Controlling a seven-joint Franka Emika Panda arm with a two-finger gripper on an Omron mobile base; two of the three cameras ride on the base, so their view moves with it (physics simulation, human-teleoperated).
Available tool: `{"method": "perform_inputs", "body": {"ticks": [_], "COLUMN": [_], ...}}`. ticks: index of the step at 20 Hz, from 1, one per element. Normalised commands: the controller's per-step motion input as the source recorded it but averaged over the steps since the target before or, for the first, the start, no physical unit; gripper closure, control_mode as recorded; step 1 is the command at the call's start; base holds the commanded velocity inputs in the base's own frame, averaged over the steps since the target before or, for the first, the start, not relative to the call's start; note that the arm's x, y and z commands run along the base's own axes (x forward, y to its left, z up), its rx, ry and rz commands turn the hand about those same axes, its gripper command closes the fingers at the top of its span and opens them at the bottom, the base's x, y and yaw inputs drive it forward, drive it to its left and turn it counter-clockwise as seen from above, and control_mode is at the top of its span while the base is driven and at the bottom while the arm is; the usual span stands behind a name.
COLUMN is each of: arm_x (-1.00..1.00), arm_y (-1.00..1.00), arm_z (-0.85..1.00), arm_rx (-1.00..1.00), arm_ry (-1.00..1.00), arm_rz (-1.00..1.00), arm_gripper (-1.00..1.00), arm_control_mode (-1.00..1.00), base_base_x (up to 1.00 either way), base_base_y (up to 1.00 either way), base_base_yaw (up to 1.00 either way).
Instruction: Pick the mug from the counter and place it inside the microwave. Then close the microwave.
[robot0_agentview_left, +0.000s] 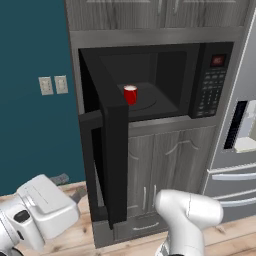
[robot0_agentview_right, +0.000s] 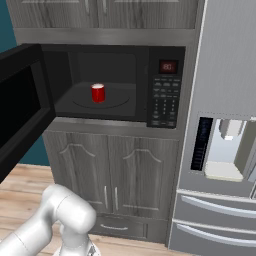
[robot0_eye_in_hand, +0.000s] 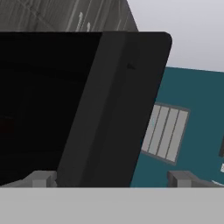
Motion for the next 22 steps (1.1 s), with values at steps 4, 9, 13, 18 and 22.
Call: {"method": "perform_inputs", "body": {"ticks": [4,9,13,18,22], "arm_x": [0.1,0.33,0.54,0.27,0.07], "arm_y": [0.0,-0.03,-0.07,0.0,0.0], "arm_z": [0.0,0.0,-0.03,0.0,0.0], "arm_rx": [0.0,0.0,0.0,0.0,0.0], "arm_ry": [0.0,0.02,0.03,0.01,0.0], "arm_rz": [0.0,0.0,0.0,0.0,0.0], "arm_gripper": [-1.0,-1.0,-1.0,-1.0,-1.0], "arm_control_mode": [-1.0,-1.0,-1.0,-1.0,-1.0], "base_base_x": [0.0,0.0,0.0,0.0,0.0], "base_base_y": [0.0,0.0,0.0,0.0,0.0], "base_base_yaw": [0.0,0.0,0.0,0.0,0.0]}}
